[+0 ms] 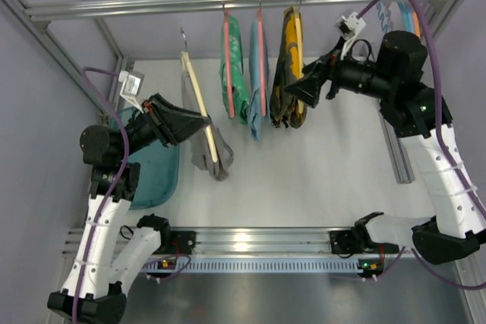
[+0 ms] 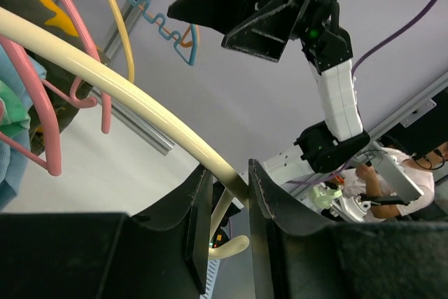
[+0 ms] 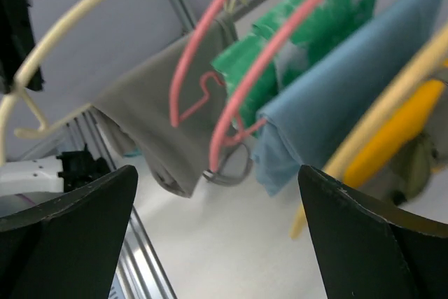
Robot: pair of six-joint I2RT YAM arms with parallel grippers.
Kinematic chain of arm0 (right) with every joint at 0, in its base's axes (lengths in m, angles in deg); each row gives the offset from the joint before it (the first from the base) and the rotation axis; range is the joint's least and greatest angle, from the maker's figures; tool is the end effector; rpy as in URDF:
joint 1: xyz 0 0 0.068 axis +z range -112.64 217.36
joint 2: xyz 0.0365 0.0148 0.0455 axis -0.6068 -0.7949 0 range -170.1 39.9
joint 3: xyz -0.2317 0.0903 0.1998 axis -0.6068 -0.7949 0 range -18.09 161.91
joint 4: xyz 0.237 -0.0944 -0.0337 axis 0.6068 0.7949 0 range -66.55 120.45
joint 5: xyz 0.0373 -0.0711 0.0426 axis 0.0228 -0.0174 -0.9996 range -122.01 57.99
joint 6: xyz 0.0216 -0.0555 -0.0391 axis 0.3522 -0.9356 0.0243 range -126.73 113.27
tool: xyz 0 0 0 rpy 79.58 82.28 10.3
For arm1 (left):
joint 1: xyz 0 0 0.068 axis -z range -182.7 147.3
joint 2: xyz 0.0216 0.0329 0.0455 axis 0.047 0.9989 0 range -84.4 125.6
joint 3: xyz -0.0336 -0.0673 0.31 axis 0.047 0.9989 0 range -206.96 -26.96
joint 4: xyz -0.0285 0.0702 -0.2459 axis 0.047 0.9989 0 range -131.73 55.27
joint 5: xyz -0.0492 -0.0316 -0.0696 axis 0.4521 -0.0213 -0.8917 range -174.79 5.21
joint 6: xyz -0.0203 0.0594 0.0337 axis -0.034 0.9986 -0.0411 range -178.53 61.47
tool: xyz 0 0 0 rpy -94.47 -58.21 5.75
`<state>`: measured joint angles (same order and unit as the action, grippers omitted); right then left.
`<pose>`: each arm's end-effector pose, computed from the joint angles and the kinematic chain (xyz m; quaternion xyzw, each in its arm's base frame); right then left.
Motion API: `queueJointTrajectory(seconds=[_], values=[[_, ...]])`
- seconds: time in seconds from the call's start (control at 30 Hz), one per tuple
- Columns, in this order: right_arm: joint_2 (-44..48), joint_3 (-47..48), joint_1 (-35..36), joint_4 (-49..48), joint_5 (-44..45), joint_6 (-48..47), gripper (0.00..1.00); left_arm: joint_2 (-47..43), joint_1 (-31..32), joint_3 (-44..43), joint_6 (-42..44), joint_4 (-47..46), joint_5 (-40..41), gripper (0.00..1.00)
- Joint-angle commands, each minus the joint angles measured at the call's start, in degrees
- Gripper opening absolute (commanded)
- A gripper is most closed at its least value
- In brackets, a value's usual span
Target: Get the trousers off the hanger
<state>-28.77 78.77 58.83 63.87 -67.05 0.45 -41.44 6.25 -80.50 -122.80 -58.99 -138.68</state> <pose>0.1827 0.1081 0.5443 -0.2799 0.7130 0.3752 0.5221 0.1048 -0.0645 0.4796 0.1301 0.5878 -0.6431 0.4734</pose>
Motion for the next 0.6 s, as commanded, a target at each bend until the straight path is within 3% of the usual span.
queueJointTrajectory(seconds=[0.0, 0.33, 0.57], values=[[-1.38, 2.63, 7.07, -17.28, 2.35, 10.29, 0.99, -4.71, -0.16, -0.25, 8.18, -4.64, -0.78, 0.00], [-13.06, 11.41, 23.68, -23.72, 2.35, 21.29, 1.00, -10.79, -1.66, -0.78, 15.31, 4.07, -4.29, 0.00], [-20.62, 15.90, 30.55, -25.92, 3.58, 26.21, 0.99, -12.55, -1.74, -2.01, 19.88, 6.80, -5.44, 0.00]])
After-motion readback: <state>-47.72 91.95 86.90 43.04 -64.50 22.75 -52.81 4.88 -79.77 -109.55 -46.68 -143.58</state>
